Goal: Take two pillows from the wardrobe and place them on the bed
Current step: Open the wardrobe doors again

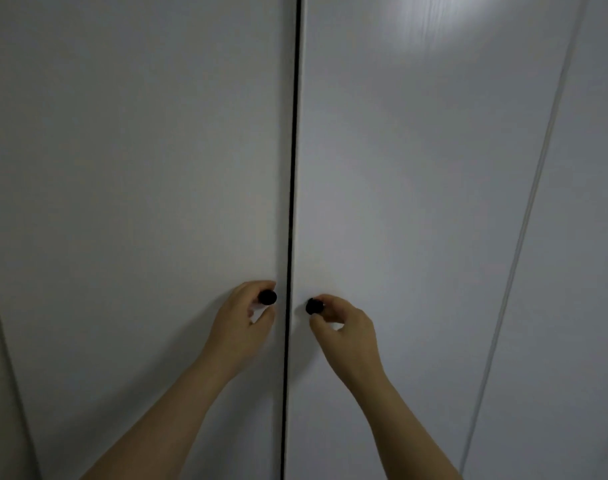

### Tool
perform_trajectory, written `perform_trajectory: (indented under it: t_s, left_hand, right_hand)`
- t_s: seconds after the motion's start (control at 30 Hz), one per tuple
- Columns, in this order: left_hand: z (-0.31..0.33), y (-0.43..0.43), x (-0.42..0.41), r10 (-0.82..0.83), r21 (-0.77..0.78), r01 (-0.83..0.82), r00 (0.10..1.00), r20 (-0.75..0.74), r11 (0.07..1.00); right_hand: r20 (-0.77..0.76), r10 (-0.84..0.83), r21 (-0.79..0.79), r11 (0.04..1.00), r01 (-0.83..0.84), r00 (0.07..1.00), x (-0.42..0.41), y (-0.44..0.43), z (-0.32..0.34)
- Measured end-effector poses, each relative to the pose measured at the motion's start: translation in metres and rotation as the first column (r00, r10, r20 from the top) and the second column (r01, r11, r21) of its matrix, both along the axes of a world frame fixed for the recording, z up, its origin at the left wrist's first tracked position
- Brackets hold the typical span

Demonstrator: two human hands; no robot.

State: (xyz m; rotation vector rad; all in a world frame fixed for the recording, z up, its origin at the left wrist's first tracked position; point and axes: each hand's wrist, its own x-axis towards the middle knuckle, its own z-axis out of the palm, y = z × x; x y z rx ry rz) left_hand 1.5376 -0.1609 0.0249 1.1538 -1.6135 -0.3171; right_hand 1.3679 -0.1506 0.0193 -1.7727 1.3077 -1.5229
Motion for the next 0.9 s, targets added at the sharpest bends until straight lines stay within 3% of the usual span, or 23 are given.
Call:
perform_trajectory:
  t_s: [0.37, 0.57, 0.9]
  left_hand:
    - [-0.001, -0.007, 0.012, -0.098, -0.043, 0.1, 0.994, 0.055, 0.994]
    - [-0.004, -0.009, 0.016, -0.129, -0.09, 0.138, 0.987, 0.1, 0.986]
    - [-0.008, 0.005, 0.008, -0.165, -0.02, 0.171, 0.971, 0.174, 0.985]
  right_hand:
    - [0.084, -0.166, -0.077, 0.982, 0.172, 0.983, 0.001, 0.06, -0.004]
    - [0.045, -0.287, -0.07, 0.955, 0.289, 0.957, 0.009, 0.081, -0.015]
    - [0.038, -0.442, -0.016, 0.896, 0.443, 0.896, 0.004, 0.107, -0.008]
